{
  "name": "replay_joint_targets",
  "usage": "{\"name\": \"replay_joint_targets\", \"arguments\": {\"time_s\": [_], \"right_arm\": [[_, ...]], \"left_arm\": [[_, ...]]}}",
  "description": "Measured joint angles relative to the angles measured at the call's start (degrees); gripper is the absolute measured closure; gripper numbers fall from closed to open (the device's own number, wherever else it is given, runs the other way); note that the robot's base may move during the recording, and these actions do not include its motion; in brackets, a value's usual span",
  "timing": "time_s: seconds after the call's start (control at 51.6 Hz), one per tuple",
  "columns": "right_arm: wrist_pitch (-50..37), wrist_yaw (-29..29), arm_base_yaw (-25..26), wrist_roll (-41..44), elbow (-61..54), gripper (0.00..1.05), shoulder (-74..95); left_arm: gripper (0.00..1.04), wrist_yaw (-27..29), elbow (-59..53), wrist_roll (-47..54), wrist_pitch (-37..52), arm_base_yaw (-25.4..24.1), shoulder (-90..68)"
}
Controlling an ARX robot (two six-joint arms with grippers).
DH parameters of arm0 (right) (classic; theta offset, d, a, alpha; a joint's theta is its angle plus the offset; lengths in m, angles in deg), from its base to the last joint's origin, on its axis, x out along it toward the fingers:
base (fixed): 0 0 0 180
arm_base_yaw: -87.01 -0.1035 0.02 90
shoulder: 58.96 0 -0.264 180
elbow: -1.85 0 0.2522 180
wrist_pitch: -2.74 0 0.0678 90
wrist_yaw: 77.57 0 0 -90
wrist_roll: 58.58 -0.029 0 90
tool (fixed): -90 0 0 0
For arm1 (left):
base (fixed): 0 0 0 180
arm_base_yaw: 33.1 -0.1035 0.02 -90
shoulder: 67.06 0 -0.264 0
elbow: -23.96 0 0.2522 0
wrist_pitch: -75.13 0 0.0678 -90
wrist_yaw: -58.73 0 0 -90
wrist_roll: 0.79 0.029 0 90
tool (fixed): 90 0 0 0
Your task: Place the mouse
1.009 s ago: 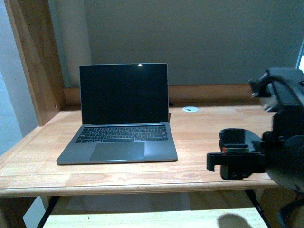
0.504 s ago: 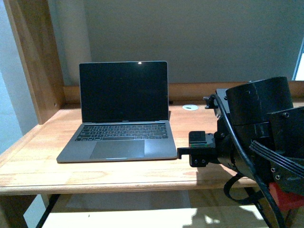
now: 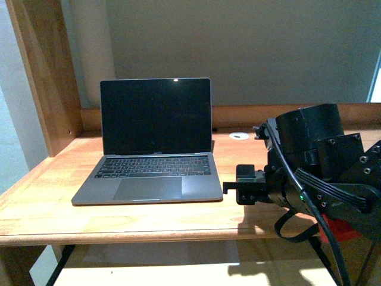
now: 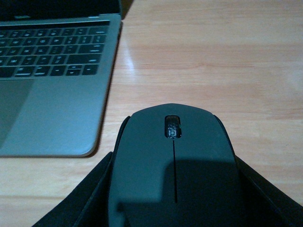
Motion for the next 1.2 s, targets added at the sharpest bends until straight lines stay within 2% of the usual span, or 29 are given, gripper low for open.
{"name": "replay_joint_targets", "arguments": {"time_s": [0.291,0.659,0.679,0.815,0.853,1.009,1.028,1.086,1.125,1.203], "right_arm": [[4.24,-0.42,4.61,-0.98,9.81,0.42,8.44],[10.05,-3.13,6.1,-0.31,20.61,0.42,15.43],[9.99,-2.97,6.21,-0.26,20.61,0.4,15.47],[6.16,-2.4,6.82,-0.42,16.59,0.04,13.7],[4.96,-2.36,6.82,-0.37,14.32,0.07,11.72],[-5.35,-1.84,6.45,0.13,2.05,0.07,-2.32],[-11.82,-0.81,6.62,1.53,1.09,0.1,-2.29],[-20.15,0.9,7.19,3.91,-1.25,0.18,-2.4],[-27.17,2.21,7.69,6.78,-7.04,0.28,-3.98],[-33.05,3.17,8.33,9.18,-15.08,0.4,-6.32]], "left_arm": [[0.07,0.02,0.0,-0.02,0.0,0.0,0.0],[0.07,0.02,0.0,0.0,0.0,0.0,0.0],[0.07,0.02,0.0,-0.02,0.0,0.0,0.0],[0.07,0.0,0.0,0.0,0.0,0.0,0.0],[0.07,0.0,0.0,0.0,0.02,0.0,0.0],[0.07,0.0,0.0,0.0,0.0,0.0,0.0],[0.07,-0.02,0.0,-0.02,0.04,0.0,0.0],[0.07,-0.02,0.0,0.0,0.02,0.04,0.0],[0.07,0.02,0.0,0.0,0.0,0.02,0.0],[0.07,0.02,0.0,-0.02,0.0,-0.04,0.0]]}}
